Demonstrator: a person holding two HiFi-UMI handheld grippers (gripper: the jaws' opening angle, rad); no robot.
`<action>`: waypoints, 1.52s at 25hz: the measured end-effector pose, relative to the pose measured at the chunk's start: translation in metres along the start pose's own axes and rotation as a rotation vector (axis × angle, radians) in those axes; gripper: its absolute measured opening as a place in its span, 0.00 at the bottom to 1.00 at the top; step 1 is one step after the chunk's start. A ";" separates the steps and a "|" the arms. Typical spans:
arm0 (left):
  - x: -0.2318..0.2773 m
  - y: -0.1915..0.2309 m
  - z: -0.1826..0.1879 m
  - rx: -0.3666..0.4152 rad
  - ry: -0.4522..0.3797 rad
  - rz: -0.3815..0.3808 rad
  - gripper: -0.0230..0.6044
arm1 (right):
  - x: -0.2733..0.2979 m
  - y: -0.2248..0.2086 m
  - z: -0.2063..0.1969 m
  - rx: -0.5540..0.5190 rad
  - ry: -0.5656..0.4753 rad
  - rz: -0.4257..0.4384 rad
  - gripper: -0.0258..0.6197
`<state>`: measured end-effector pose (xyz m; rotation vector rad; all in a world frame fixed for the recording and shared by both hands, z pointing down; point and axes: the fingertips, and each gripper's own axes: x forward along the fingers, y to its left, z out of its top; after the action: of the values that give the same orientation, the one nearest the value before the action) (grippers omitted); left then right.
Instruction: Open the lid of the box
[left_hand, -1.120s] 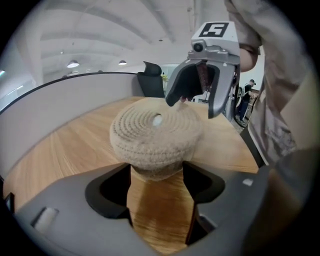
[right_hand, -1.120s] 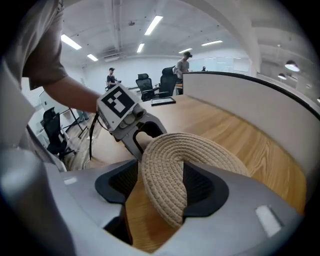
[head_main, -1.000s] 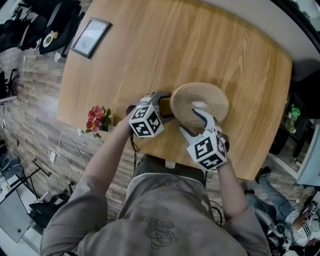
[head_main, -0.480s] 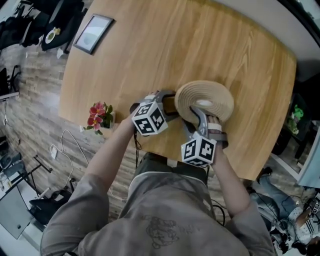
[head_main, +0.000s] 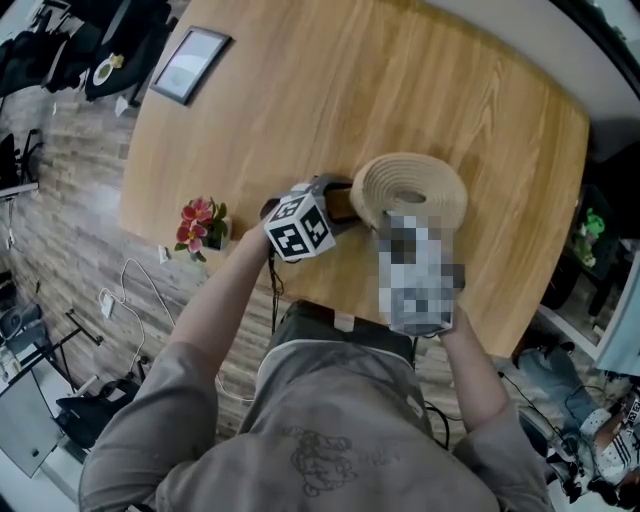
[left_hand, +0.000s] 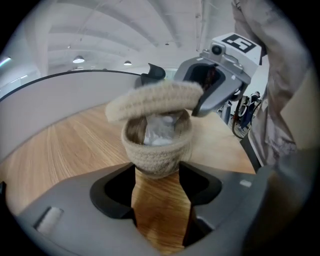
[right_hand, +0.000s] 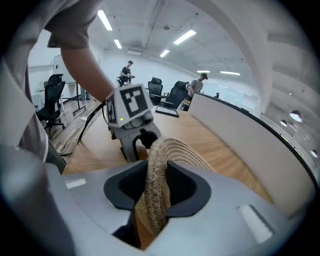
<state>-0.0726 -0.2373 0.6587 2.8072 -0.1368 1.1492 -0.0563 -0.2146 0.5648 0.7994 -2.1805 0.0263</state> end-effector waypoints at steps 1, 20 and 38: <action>0.000 0.000 0.000 0.001 0.003 0.000 0.47 | -0.007 -0.006 0.007 0.020 -0.033 -0.018 0.21; -0.004 -0.006 -0.004 -0.115 0.007 0.019 0.44 | -0.137 -0.135 -0.049 0.942 -0.358 -0.431 0.15; -0.137 0.015 0.086 -0.212 -0.193 0.414 0.27 | -0.207 -0.158 0.036 0.715 -0.505 -0.441 0.15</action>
<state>-0.1122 -0.2576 0.5024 2.7610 -0.8371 0.8569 0.1064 -0.2398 0.3599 1.8440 -2.4138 0.4424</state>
